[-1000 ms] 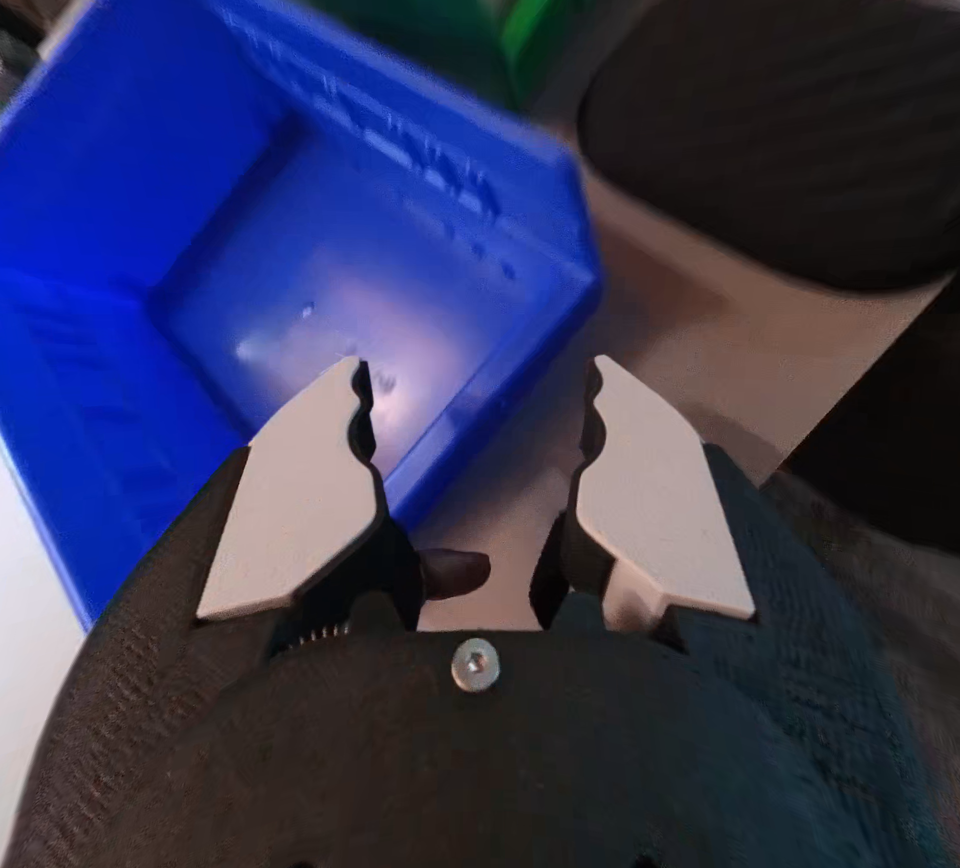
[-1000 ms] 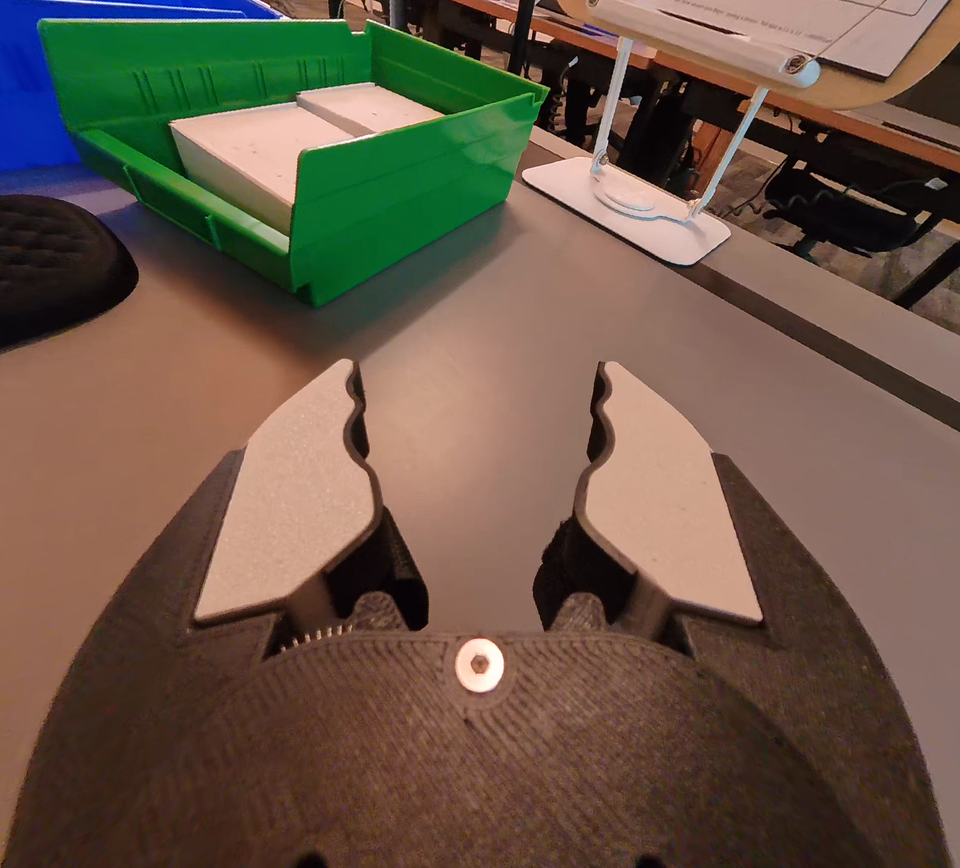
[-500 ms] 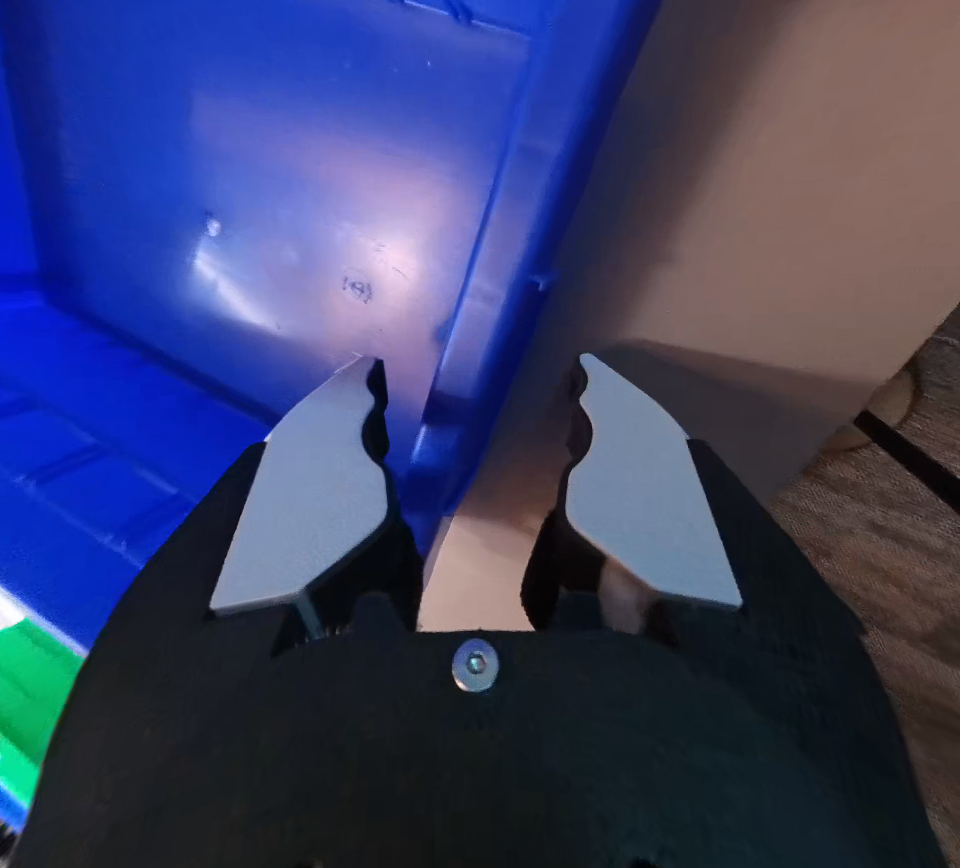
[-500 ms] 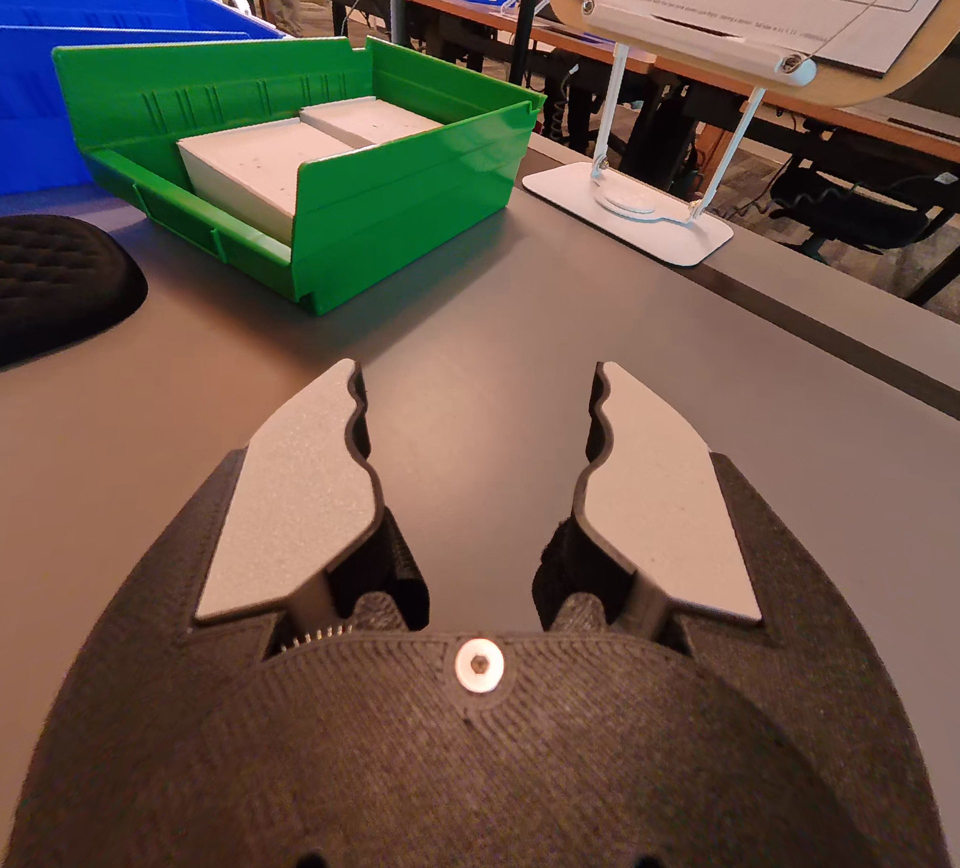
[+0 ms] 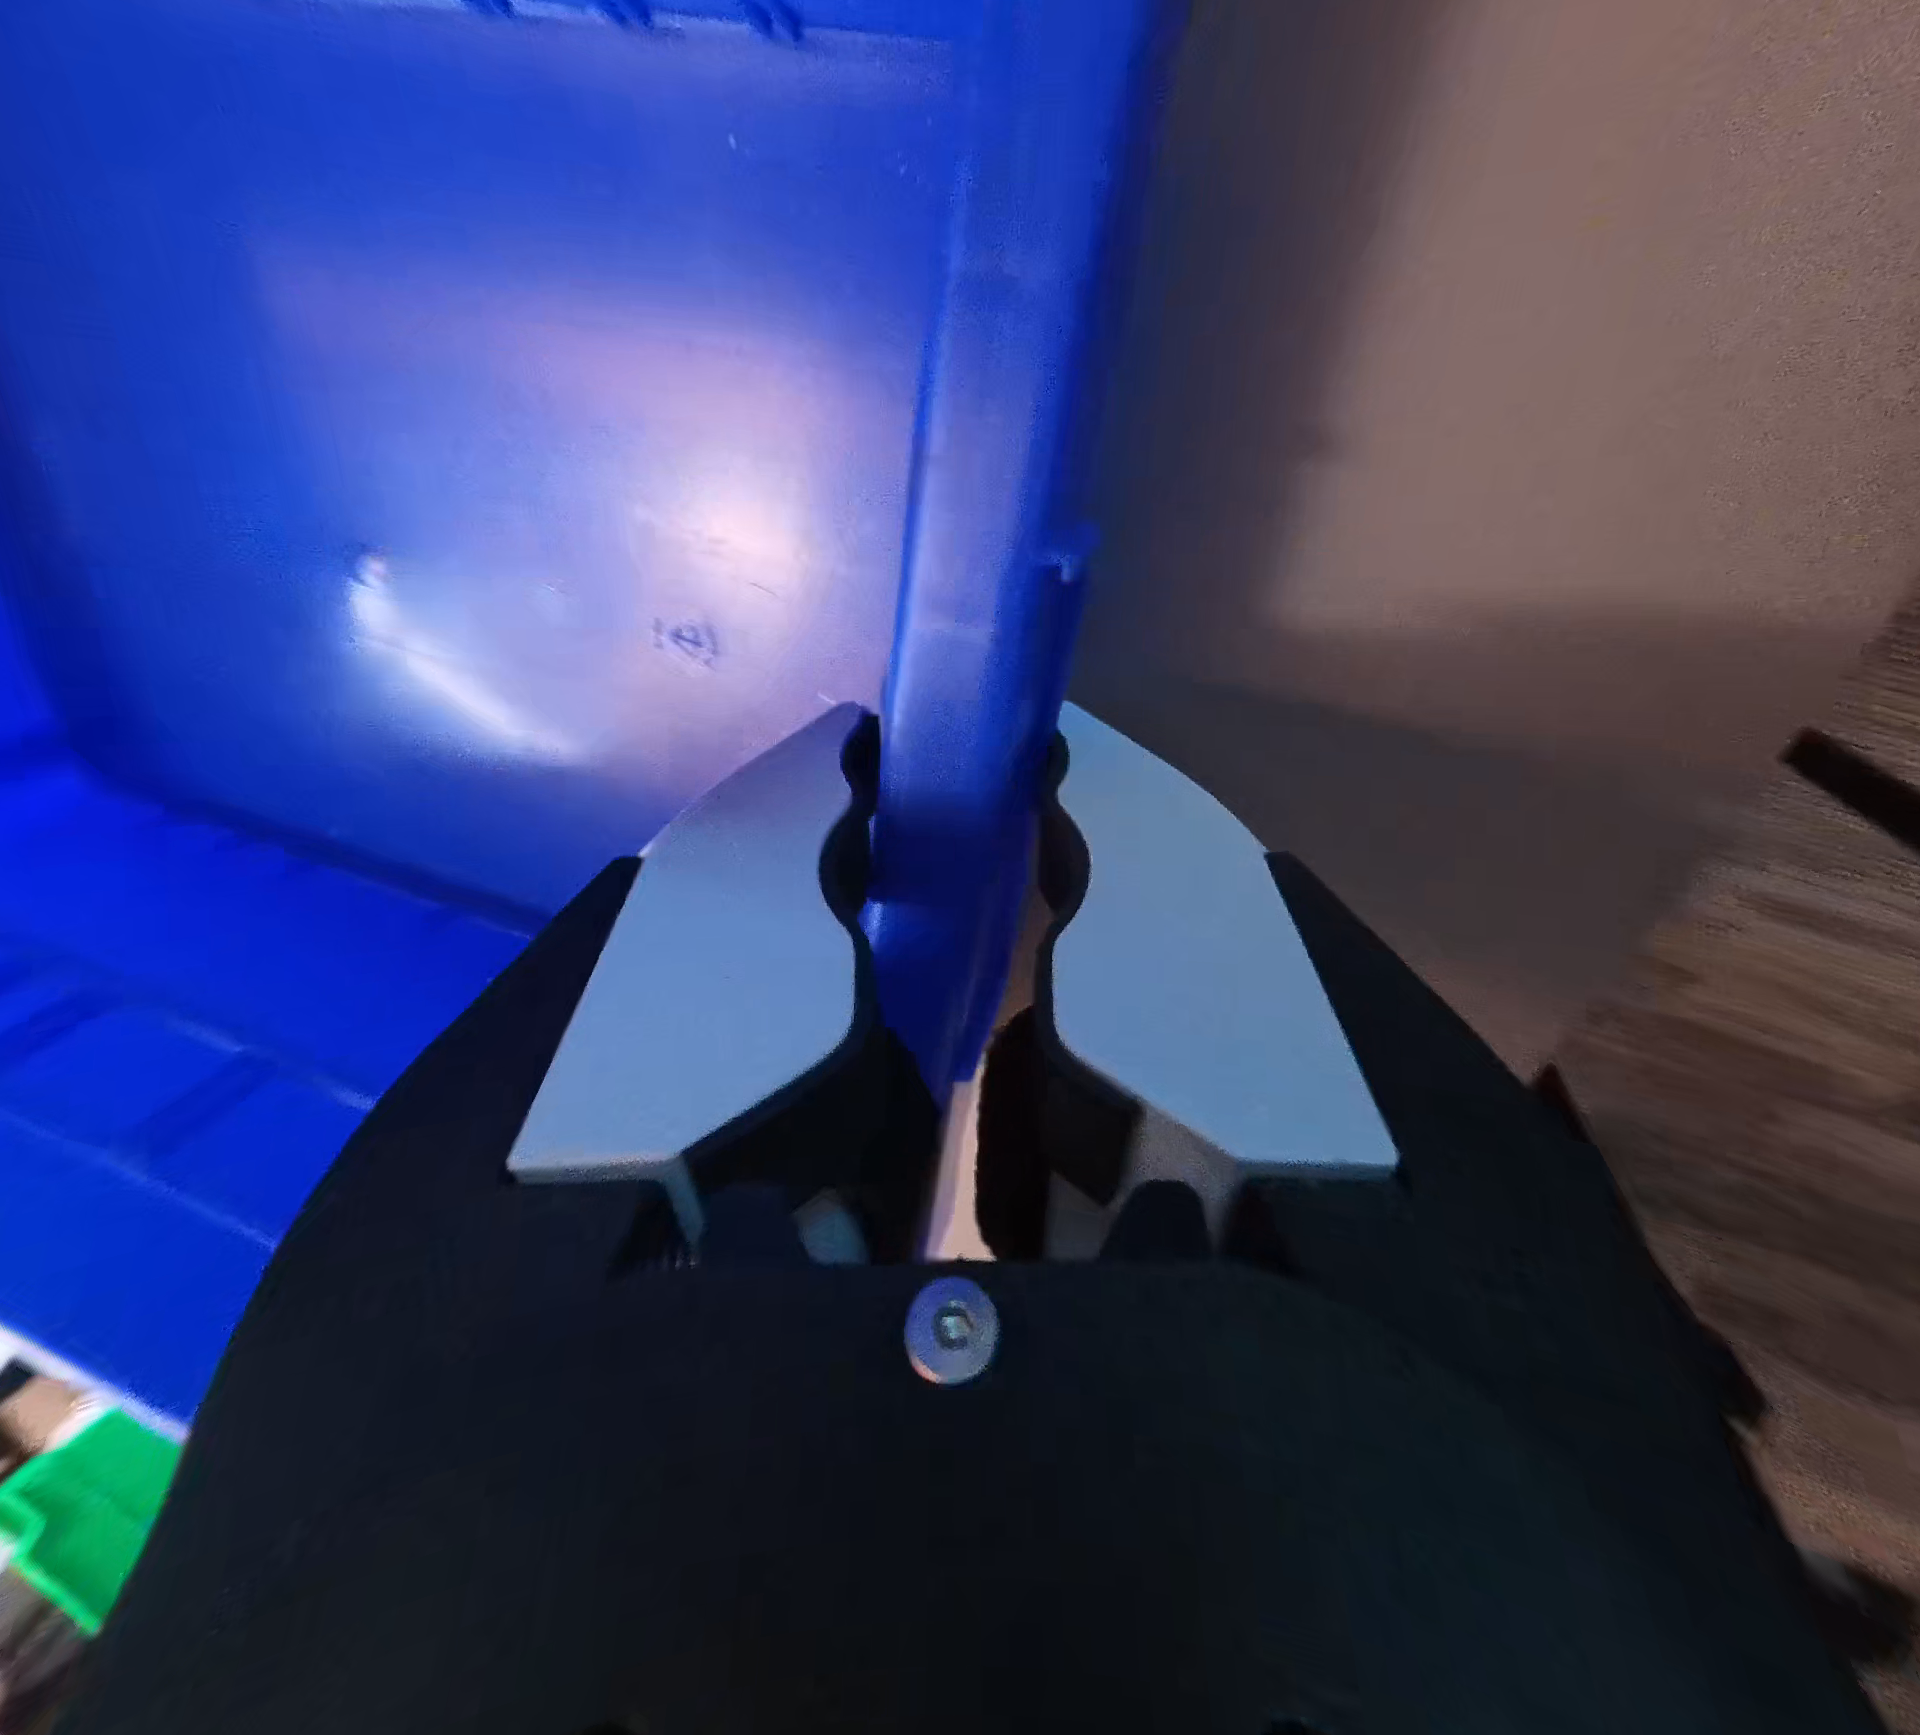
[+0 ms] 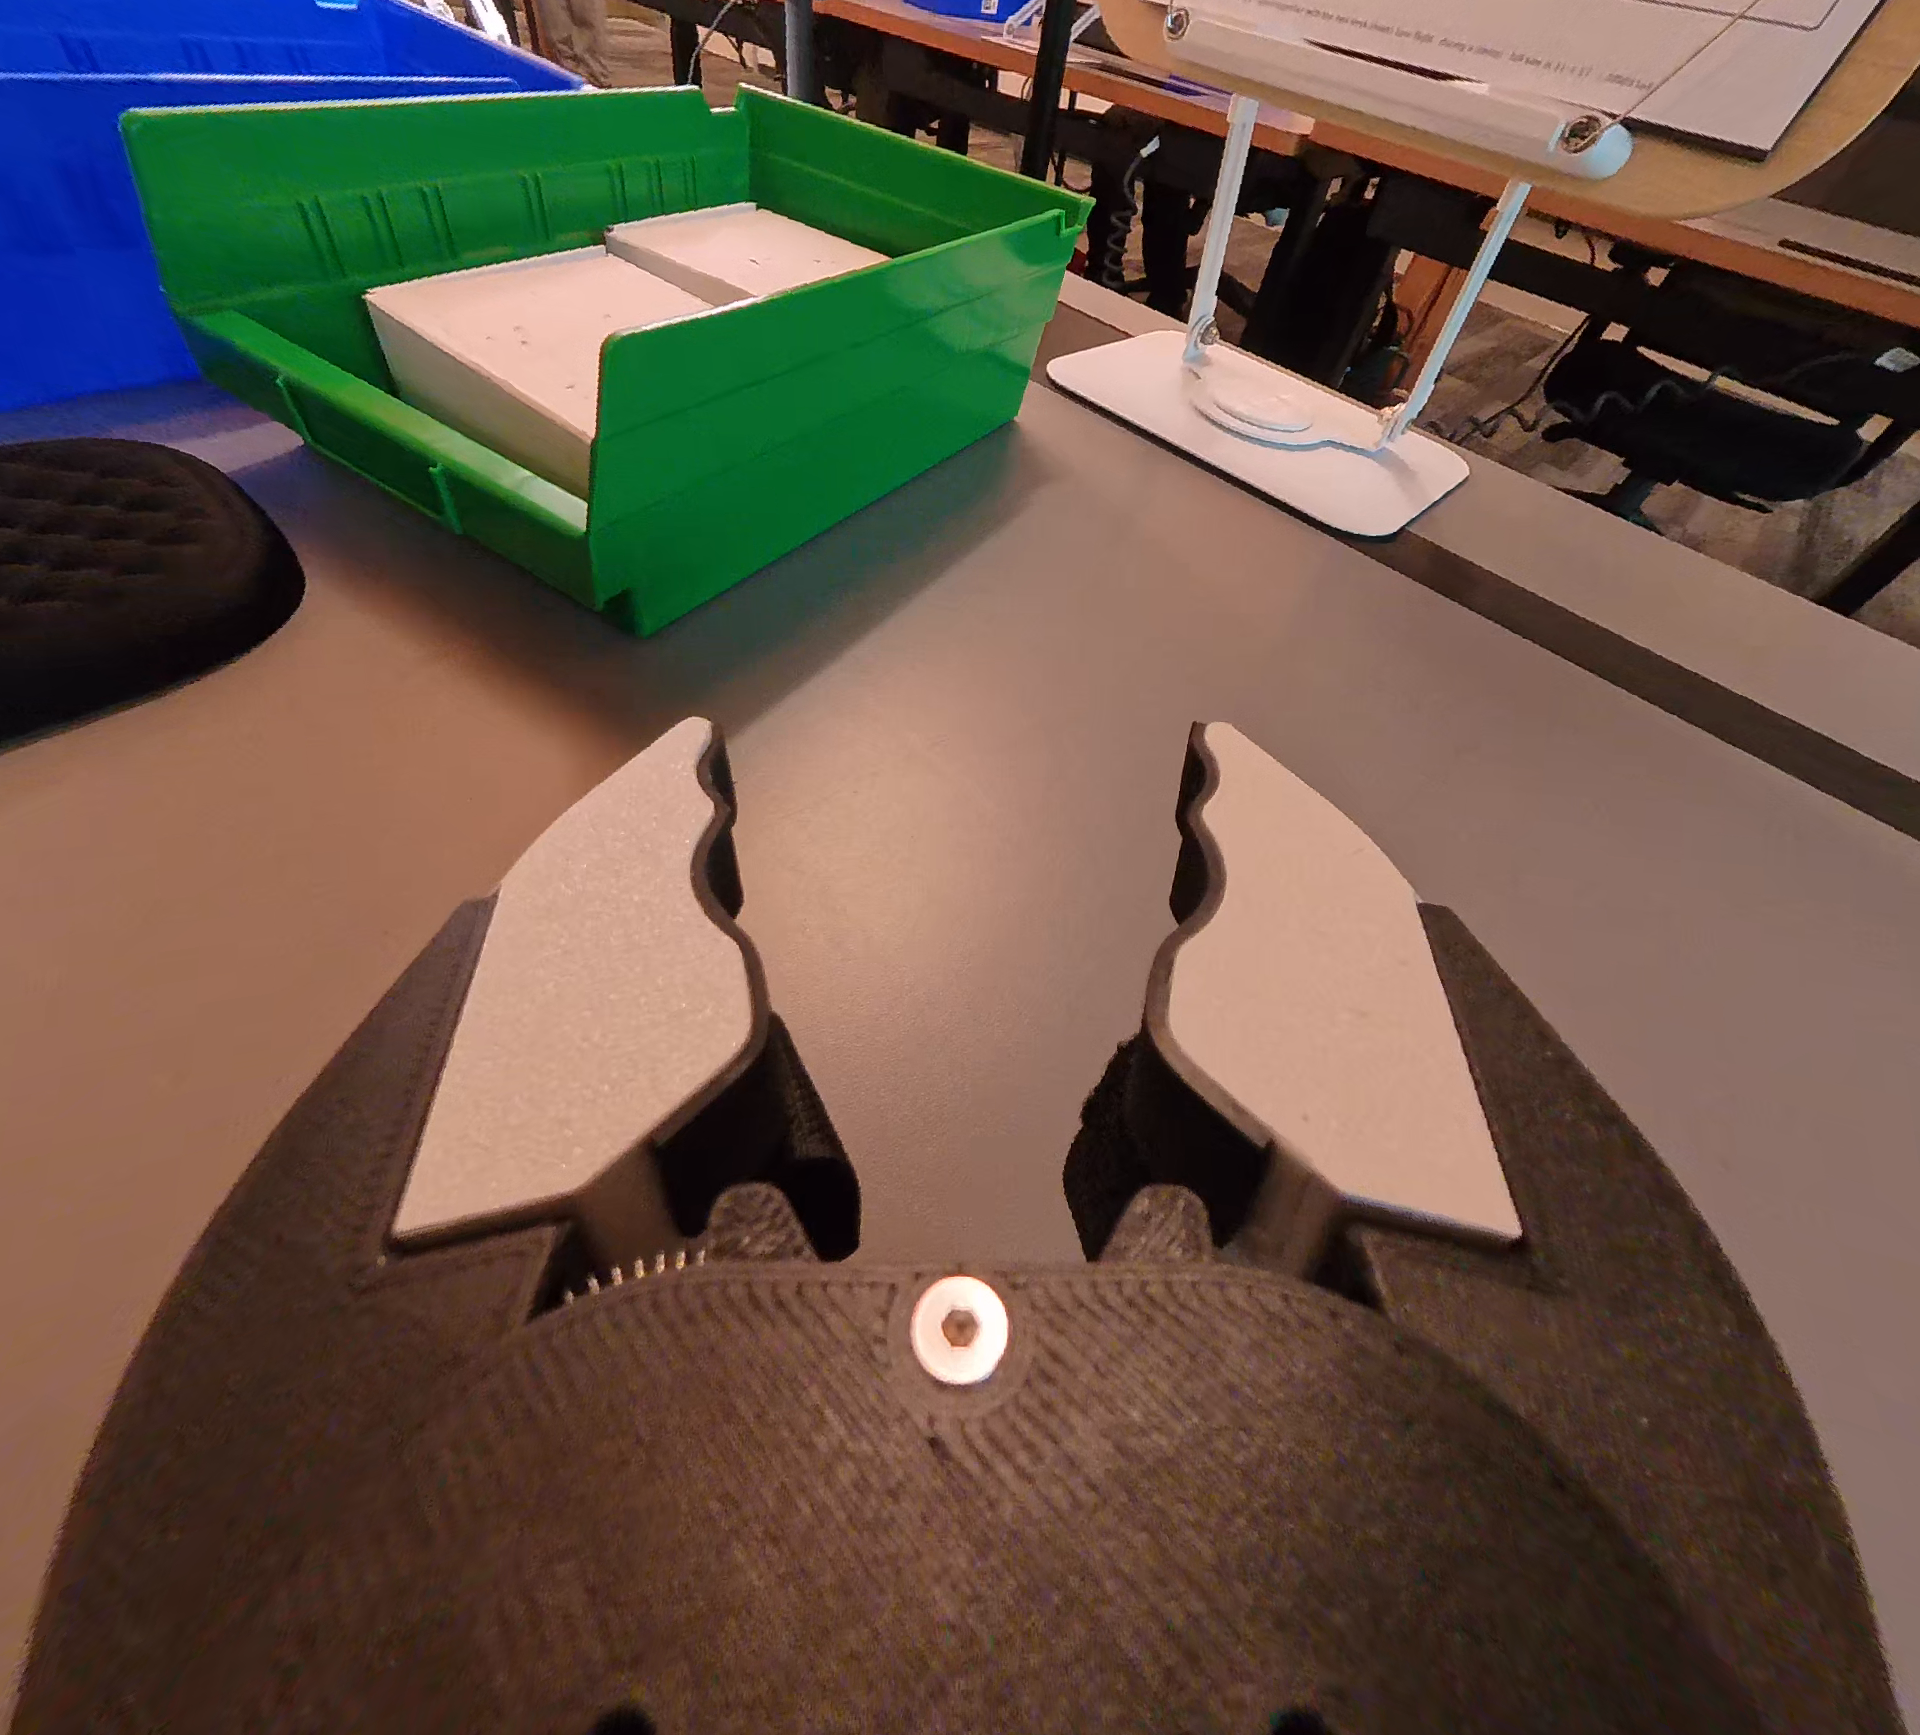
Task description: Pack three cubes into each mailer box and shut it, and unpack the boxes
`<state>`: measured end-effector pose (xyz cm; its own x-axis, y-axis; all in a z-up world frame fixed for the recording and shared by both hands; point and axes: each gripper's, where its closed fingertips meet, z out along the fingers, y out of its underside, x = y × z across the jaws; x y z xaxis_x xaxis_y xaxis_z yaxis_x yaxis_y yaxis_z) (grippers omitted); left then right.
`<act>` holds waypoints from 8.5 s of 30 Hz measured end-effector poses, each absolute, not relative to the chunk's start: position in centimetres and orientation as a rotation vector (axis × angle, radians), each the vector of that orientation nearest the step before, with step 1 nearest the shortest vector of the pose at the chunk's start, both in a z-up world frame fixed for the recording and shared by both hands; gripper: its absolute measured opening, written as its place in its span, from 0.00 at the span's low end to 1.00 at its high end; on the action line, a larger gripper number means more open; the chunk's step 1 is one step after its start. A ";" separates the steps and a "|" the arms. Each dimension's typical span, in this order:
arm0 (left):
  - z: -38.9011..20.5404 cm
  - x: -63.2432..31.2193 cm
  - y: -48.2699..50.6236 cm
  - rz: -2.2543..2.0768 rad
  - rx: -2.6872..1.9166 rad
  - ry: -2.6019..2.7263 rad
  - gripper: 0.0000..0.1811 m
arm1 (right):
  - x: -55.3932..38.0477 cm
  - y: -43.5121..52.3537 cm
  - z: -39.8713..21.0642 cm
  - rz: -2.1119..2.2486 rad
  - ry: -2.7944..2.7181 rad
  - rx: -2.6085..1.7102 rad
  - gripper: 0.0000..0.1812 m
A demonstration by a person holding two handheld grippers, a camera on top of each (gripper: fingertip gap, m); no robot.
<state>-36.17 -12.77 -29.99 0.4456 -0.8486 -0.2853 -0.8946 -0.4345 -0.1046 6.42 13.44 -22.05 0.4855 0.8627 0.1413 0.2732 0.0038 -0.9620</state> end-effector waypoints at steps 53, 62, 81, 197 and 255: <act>-9.9 -8.4 6.9 1.048 -1.475 1.341 0.16 | 16.5 15.7 -14.9 0.469 -0.589 -1.283 0.44; -16.0 4.1 14.1 0.789 -1.520 1.549 0.16 | 22.4 17.0 -12.5 0.547 -0.225 -1.201 0.42; -28.5 5.9 19.2 0.782 -1.768 1.710 0.21 | 23.4 17.5 -12.7 0.590 -0.158 -1.218 0.41; -19.2 -31.7 -10.7 -0.132 -1.842 0.558 0.51 | 34.3 11.6 -25.2 0.087 -1.417 -1.915 0.62; -27.4 -44.4 5.6 0.156 -2.788 1.301 0.70 | 7.9 0.4 -15.6 0.573 -1.393 -0.766 0.65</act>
<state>-44.40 5.58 -27.40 0.6384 -0.7607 -0.1174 -0.7669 -0.6416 -0.0125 7.86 0.38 -15.61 0.1111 0.7547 0.6466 0.0810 0.6416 -0.7627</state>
